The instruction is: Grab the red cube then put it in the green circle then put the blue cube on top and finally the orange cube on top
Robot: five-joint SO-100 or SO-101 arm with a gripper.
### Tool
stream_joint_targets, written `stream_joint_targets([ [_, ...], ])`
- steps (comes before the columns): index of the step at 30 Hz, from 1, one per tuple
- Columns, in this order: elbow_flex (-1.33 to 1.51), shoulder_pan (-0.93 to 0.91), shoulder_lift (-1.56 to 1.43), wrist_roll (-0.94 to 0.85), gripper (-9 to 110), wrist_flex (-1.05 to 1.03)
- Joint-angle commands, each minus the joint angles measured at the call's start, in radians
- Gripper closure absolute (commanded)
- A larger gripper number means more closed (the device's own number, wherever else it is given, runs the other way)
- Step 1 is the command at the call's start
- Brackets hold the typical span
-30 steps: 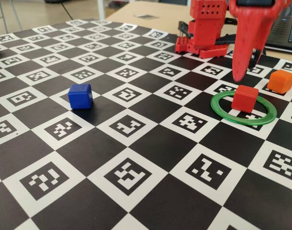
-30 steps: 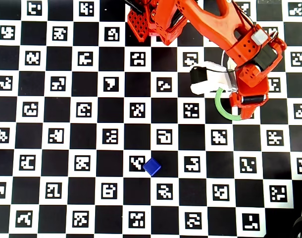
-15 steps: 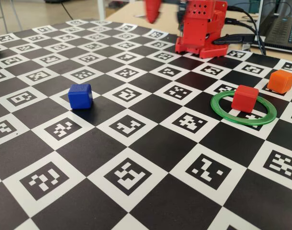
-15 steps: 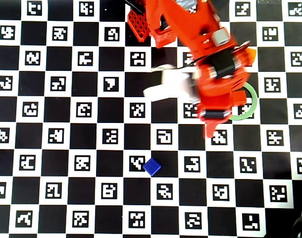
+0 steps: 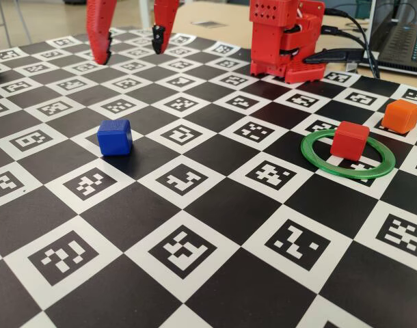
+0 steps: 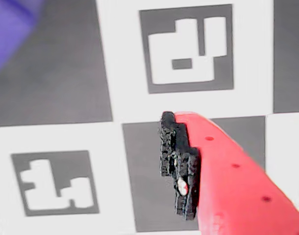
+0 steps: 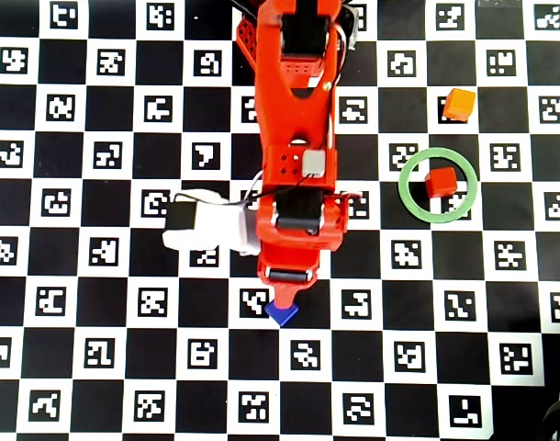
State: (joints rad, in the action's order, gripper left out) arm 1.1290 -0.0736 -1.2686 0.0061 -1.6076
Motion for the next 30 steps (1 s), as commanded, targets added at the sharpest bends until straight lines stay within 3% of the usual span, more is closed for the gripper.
stream_joint_targets([
  [1,-0.121,0.011,-0.005,0.000,61,-0.002],
  [20,-0.132,0.043,0.192,-0.025,57,0.127],
  [30,0.035,0.025,0.225,-0.035,57,0.284],
])
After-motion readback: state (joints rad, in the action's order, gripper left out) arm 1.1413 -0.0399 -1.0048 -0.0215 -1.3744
